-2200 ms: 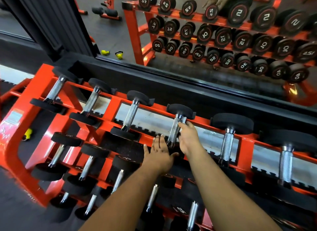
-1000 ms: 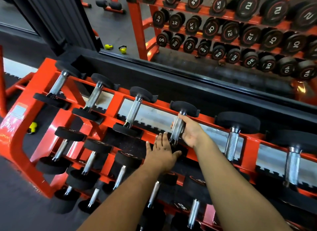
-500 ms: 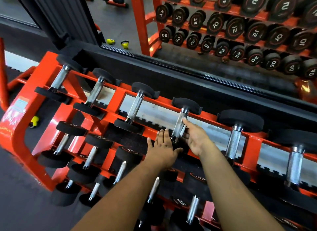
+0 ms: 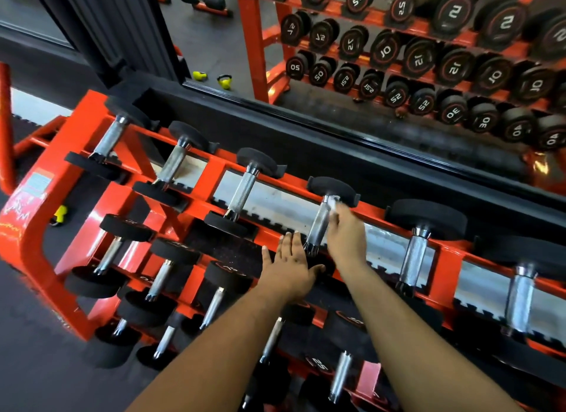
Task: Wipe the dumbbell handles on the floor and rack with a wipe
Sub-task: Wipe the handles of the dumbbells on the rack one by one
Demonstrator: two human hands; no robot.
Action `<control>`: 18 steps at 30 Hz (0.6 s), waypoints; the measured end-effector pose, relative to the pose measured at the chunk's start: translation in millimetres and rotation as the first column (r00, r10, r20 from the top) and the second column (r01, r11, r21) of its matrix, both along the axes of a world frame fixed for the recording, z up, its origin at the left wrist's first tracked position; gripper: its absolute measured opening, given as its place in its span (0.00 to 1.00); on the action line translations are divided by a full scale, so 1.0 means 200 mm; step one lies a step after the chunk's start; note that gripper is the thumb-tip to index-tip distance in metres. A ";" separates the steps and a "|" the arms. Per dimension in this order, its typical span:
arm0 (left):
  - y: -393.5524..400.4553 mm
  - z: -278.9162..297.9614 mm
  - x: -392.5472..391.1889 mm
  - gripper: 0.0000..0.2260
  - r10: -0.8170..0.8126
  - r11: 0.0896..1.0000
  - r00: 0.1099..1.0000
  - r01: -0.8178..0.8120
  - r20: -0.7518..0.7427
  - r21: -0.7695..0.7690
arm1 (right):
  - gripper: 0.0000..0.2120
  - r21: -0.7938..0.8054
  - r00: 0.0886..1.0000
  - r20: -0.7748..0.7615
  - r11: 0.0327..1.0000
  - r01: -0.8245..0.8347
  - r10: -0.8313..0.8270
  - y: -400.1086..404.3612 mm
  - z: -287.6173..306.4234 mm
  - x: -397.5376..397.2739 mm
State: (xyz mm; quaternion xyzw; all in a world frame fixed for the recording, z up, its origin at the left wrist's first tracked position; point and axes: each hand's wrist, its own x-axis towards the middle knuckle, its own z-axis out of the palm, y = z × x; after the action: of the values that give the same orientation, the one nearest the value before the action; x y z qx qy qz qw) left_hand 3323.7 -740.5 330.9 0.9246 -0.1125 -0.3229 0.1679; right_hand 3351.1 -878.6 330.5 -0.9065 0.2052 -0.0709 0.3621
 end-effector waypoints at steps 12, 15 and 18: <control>0.00 0.00 0.01 0.40 -0.007 1.000 1.000 0.007 -0.009 0.000 | 0.33 -0.643 0.649 -0.401 0.307 -0.702 0.646 -0.20 -0.02 0.03; 0.00 -0.01 0.00 0.40 0.008 1.000 1.000 -0.008 0.006 -0.011 | 0.29 -0.524 0.403 -0.436 0.137 -0.840 0.805 -0.22 -0.04 -0.04; 0.00 0.00 0.00 0.40 -0.002 1.000 1.000 0.002 0.000 -0.007 | 0.33 -0.549 0.467 -0.447 0.178 -0.817 0.763 -0.28 0.01 -0.02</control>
State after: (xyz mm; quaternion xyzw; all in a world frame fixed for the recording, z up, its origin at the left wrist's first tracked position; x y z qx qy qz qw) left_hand 3323.9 -740.9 330.8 0.9239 -0.1144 -0.3226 0.1711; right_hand 3347.7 -935.1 332.7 -0.9414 -0.3241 0.0855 -0.0389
